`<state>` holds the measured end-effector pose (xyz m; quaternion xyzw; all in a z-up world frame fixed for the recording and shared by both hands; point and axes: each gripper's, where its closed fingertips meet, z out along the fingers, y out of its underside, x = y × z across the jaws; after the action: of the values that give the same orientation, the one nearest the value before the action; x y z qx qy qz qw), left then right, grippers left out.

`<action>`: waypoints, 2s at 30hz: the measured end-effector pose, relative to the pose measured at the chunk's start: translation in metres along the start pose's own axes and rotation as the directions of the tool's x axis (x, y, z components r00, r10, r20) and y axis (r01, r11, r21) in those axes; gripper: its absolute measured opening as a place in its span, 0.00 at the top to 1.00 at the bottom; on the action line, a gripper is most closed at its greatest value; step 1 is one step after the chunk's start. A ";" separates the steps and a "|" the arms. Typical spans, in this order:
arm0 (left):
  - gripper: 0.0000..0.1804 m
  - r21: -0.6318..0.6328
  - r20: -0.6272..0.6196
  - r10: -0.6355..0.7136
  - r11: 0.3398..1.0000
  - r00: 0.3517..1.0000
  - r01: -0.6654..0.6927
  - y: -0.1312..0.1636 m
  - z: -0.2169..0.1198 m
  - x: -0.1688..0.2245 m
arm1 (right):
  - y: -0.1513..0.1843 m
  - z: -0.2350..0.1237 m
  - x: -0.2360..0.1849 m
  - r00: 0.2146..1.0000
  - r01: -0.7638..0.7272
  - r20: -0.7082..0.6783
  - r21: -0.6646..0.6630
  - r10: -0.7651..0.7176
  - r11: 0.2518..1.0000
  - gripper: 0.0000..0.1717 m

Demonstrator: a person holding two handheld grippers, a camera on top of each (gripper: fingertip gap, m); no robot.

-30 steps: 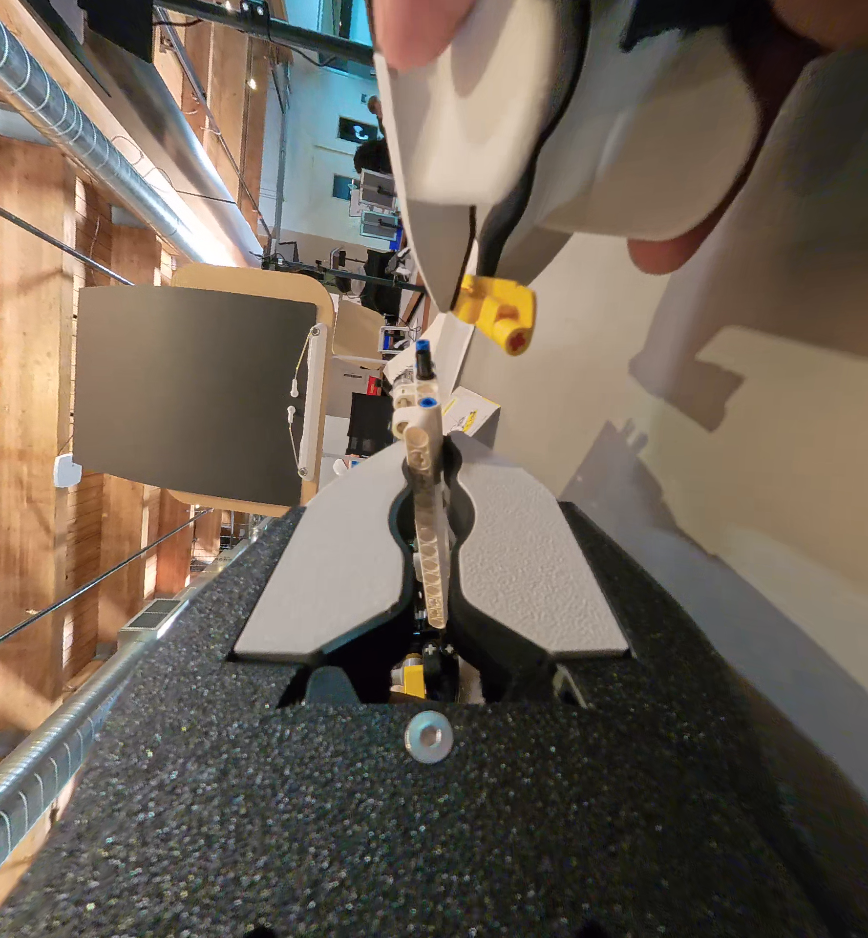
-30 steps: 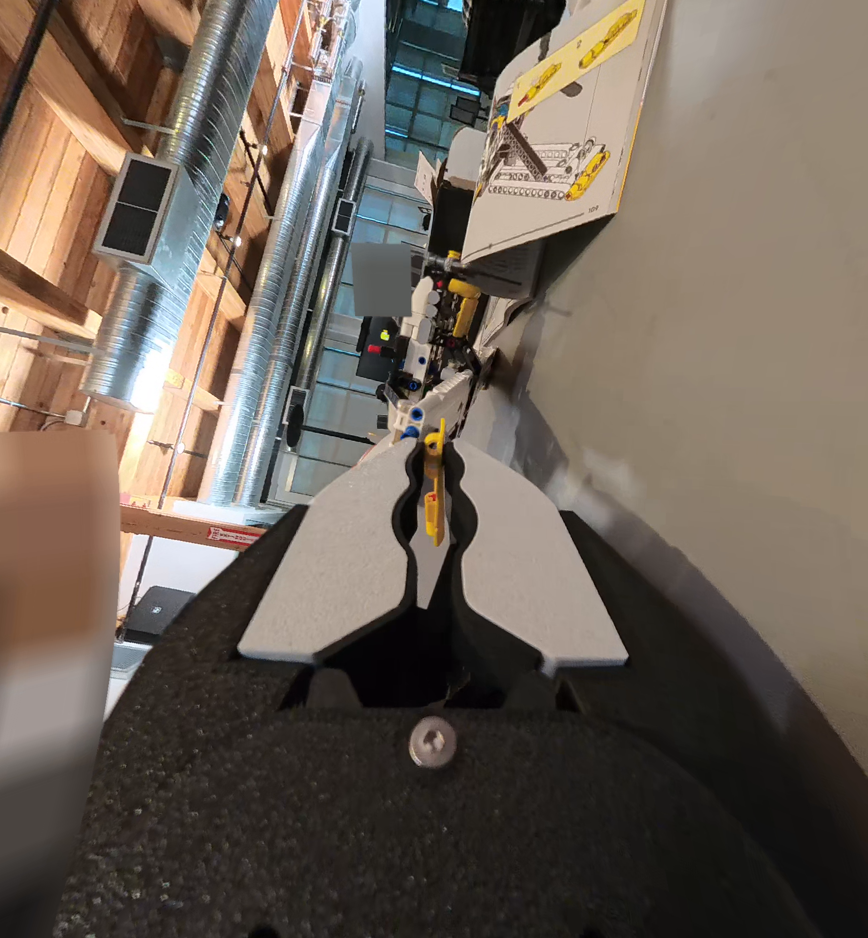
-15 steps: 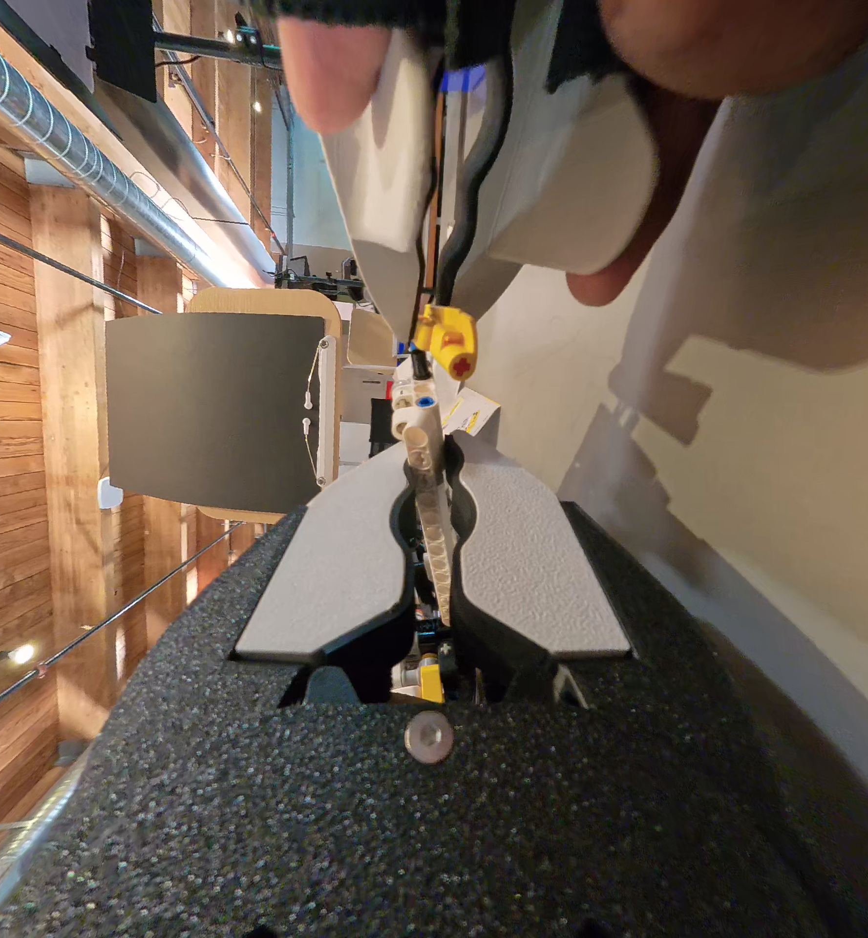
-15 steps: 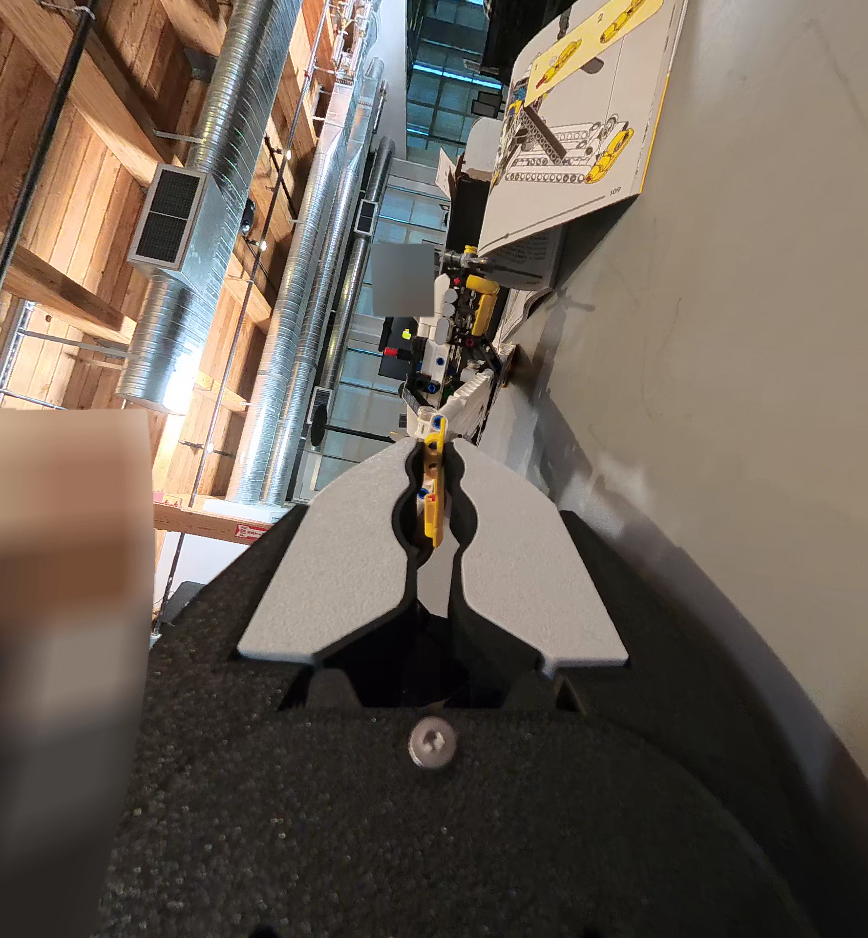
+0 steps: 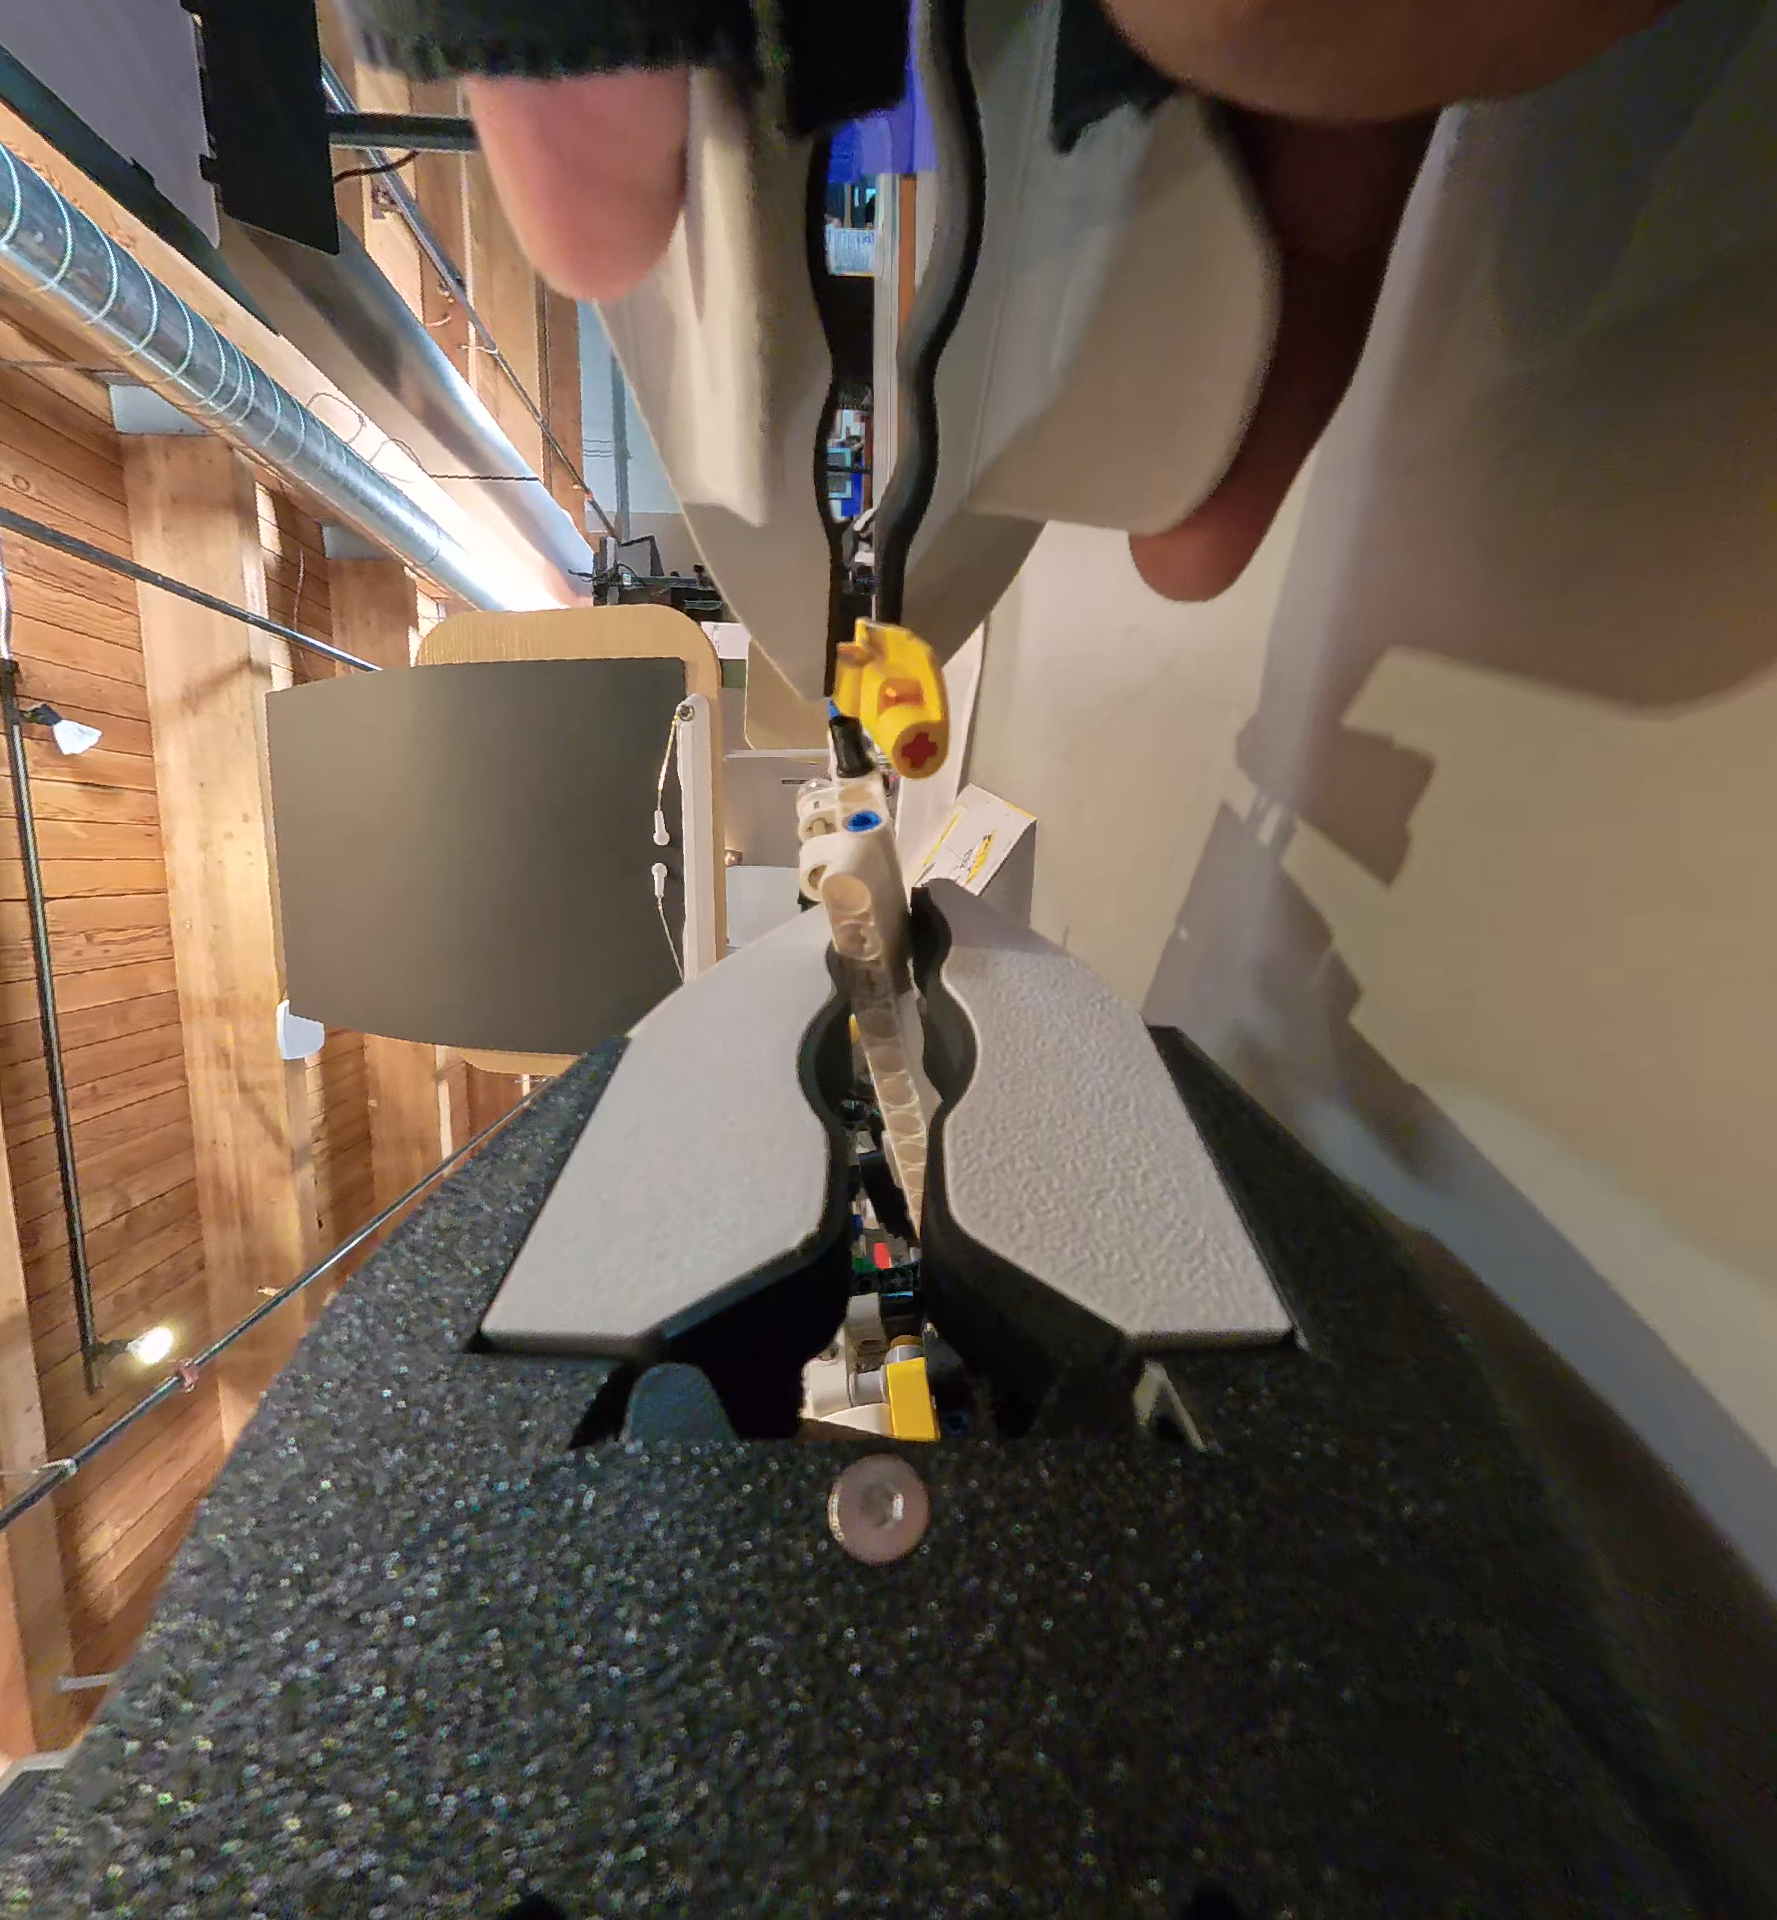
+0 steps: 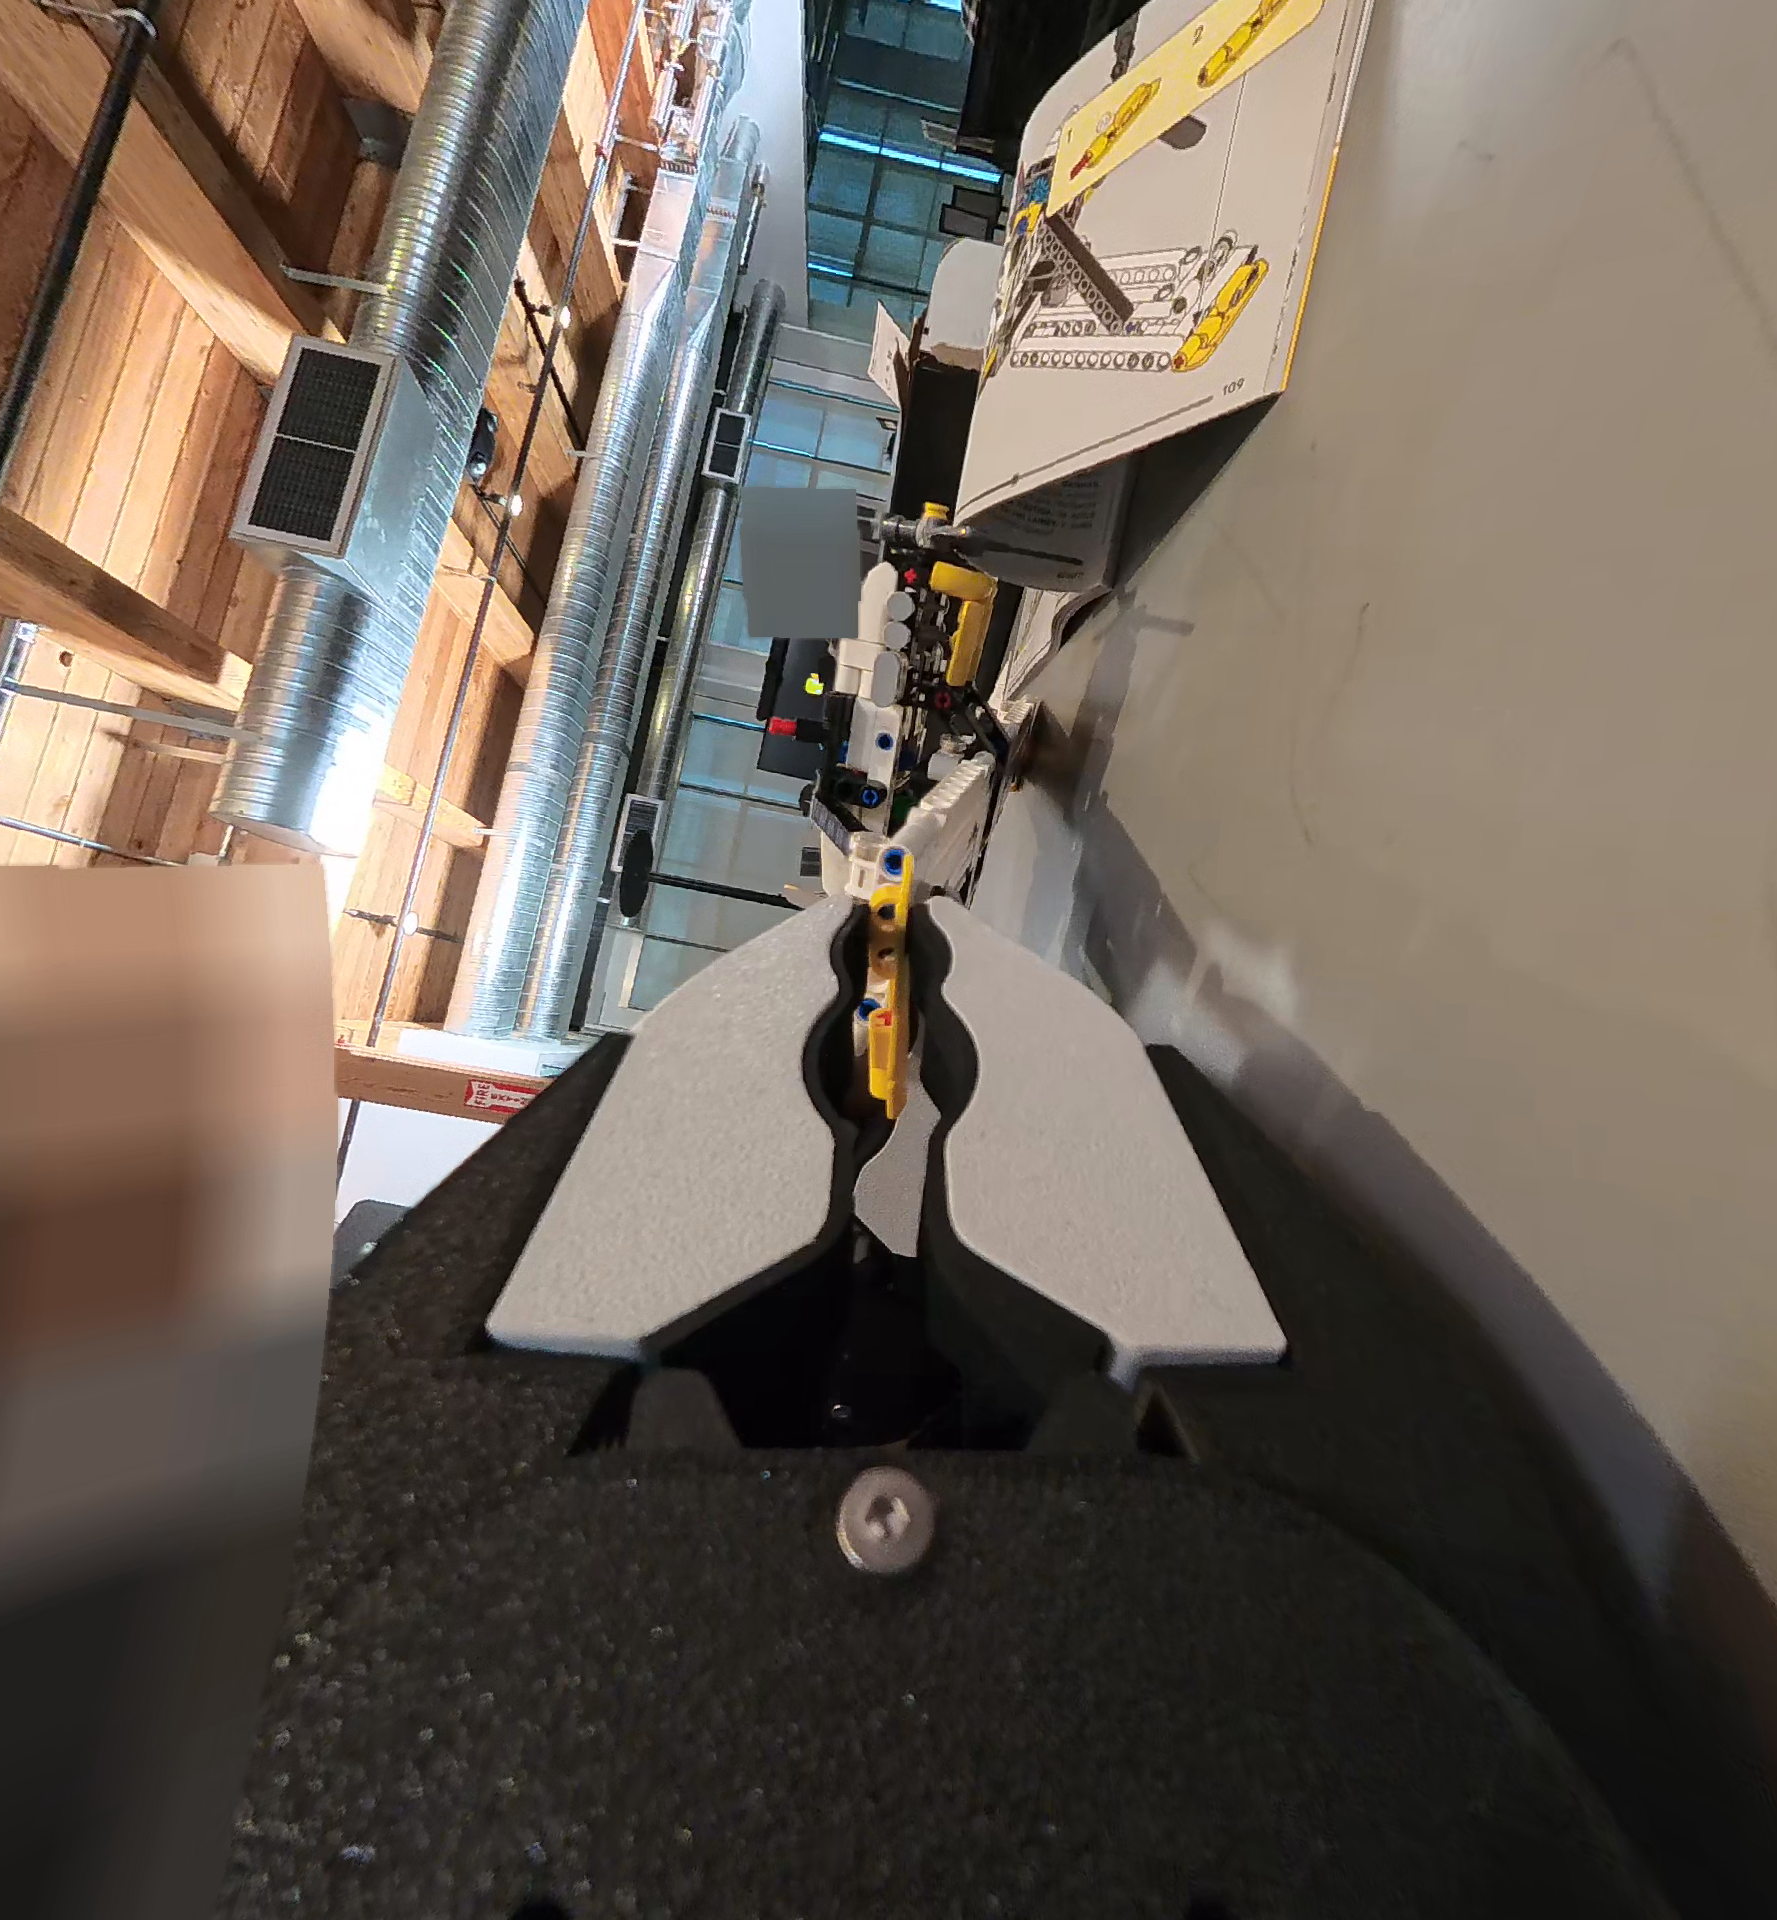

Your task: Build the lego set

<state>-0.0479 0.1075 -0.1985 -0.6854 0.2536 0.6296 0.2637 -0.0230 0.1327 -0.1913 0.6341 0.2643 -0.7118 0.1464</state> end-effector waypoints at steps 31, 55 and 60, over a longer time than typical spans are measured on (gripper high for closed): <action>0.96 -0.022 -0.044 0.138 0.990 0.989 -0.139 -0.006 -0.008 0.012 | 0.008 0.000 0.015 0.989 0.031 -0.145 -0.042 -0.037 0.999 0.95; 0.95 -0.031 -0.121 0.010 0.999 0.993 -0.014 0.000 -0.010 0.018 | 0.017 0.001 0.021 0.989 -0.067 -0.140 -0.183 0.041 0.981 0.94; 0.95 -0.033 -0.113 -0.006 0.999 0.994 0.002 0.002 -0.009 0.016 | 0.019 0.001 0.019 0.991 -0.077 -0.122 -0.200 0.053 0.977 0.89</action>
<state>-0.0412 0.1000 -0.2137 -0.7247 0.2565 0.5933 0.2387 -0.0162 0.1192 -0.2139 0.6644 0.3230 -0.6376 0.2185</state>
